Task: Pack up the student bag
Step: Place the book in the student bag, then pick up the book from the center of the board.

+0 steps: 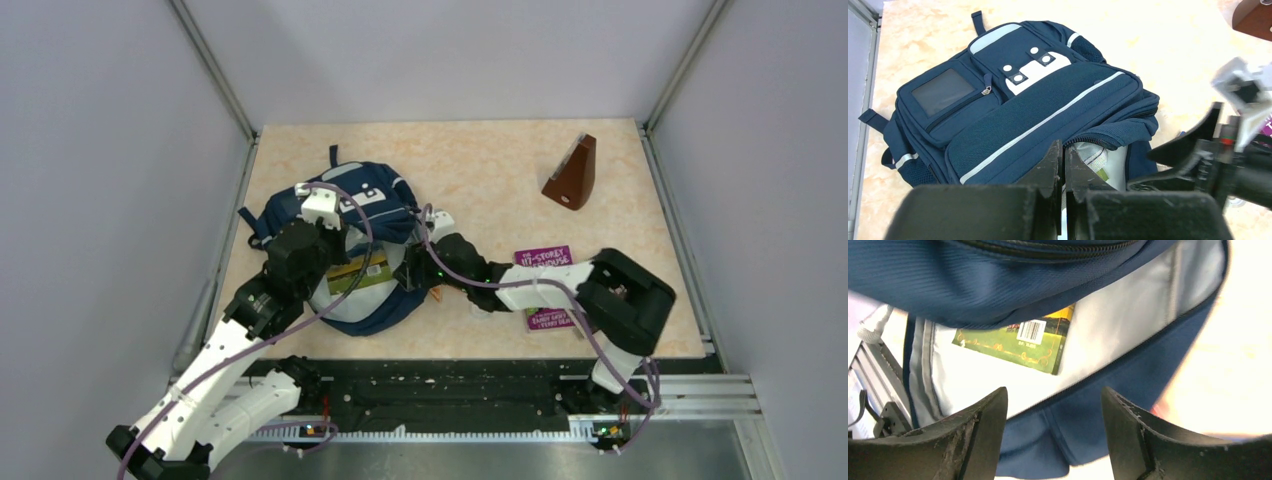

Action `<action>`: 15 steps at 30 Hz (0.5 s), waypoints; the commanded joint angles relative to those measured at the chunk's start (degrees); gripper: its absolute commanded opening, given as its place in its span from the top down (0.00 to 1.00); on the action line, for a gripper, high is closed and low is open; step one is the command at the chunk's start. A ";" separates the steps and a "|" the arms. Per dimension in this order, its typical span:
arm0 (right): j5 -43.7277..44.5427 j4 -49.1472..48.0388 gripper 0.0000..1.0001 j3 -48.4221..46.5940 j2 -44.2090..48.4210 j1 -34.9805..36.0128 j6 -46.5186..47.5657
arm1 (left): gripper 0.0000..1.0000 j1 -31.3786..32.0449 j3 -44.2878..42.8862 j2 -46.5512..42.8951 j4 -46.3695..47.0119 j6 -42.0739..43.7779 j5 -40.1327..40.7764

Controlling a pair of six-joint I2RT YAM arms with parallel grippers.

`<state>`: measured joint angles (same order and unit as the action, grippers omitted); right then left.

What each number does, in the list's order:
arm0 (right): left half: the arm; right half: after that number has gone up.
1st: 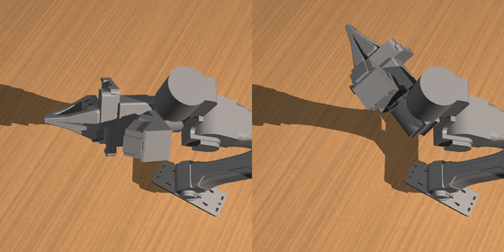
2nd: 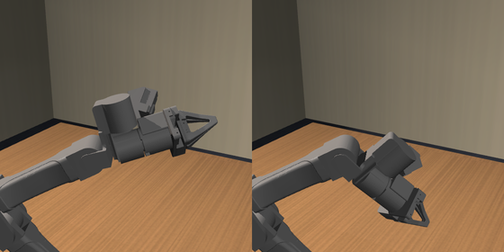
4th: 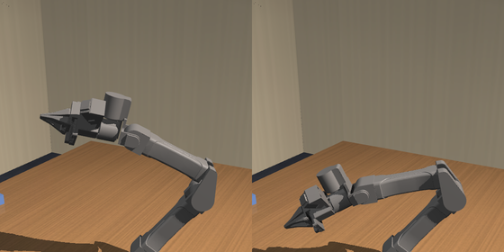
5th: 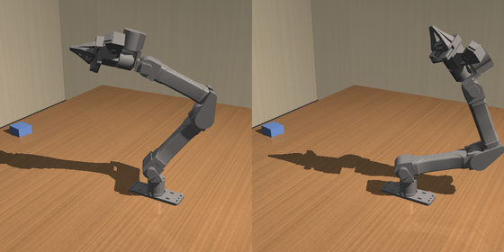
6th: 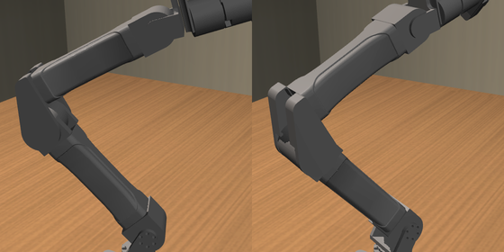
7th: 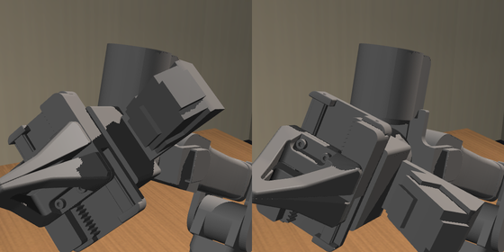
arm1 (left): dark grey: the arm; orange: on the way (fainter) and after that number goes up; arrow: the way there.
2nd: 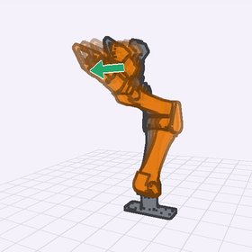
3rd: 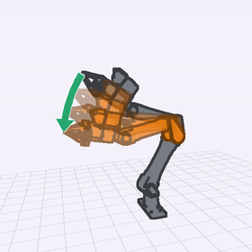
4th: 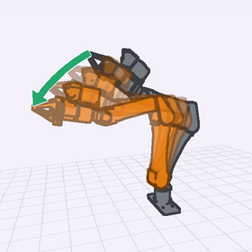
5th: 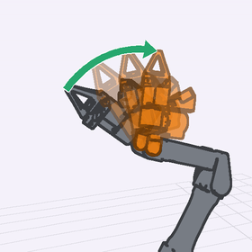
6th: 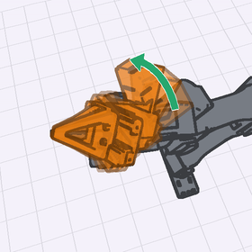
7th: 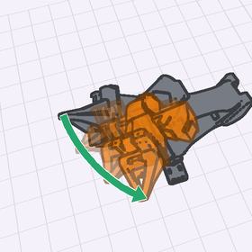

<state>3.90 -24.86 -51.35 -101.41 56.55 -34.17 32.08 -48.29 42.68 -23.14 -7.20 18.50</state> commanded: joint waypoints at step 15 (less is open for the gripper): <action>31.09 63.28 0.28 -1.94 25.33 -8.85 2.49 | 1.00 0.26 -0.82 -1.11 5.91 -0.68 -0.71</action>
<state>25.69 18.72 -49.47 -77.47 51.77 -29.89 32.08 -48.29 42.61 -23.16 -7.20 18.28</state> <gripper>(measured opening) 0.714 0.018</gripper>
